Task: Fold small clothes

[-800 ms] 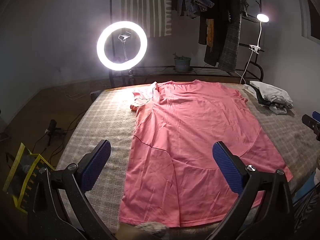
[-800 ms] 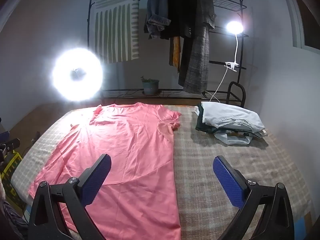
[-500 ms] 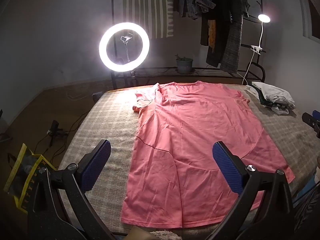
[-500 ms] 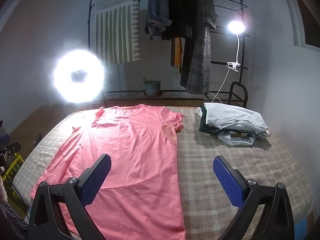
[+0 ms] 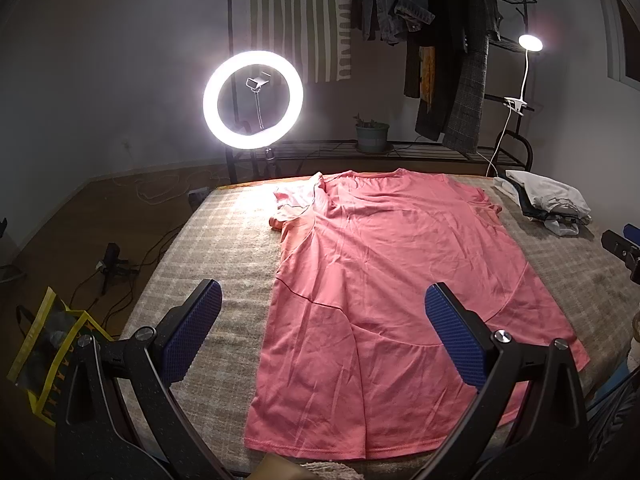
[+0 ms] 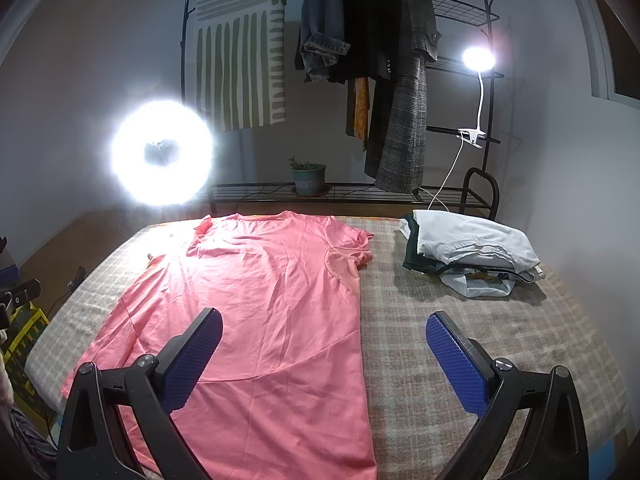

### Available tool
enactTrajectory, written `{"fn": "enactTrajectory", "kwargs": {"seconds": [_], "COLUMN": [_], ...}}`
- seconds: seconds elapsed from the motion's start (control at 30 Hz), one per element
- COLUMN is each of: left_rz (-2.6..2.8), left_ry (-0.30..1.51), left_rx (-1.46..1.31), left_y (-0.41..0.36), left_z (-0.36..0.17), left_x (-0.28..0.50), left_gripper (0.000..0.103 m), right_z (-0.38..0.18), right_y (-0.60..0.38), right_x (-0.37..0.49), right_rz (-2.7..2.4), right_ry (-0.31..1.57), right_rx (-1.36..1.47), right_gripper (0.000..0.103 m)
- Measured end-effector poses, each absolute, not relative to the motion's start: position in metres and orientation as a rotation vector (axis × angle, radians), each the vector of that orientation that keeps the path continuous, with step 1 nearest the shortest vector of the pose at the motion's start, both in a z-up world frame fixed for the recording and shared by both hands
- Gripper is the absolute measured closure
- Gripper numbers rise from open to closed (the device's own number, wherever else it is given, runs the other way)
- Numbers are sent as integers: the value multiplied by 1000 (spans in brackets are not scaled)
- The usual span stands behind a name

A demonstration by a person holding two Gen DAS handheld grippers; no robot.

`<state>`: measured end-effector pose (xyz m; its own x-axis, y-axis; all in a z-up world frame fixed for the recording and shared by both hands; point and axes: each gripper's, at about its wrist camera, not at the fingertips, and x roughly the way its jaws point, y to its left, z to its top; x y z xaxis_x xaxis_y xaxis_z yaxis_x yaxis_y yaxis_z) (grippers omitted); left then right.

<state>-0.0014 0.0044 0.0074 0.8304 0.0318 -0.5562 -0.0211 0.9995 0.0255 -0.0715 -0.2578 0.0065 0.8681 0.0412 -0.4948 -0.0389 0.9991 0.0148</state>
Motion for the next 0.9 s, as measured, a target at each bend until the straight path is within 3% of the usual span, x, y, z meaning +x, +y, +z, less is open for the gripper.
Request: {"fn": "enactTrajectory", "kwargs": {"seconds": [0.9], "left_rz": [43], "left_ry": [595], "left_rx": [15], "left_y": [13], "left_z": [10], "left_x": [6], "left_gripper": [0], "right_z": [7], "right_y": [-257], "right_x": [-73], "right_rz": [36], "right_ry": [517], "right_rx": [-1], "right_gripper": [0]}}
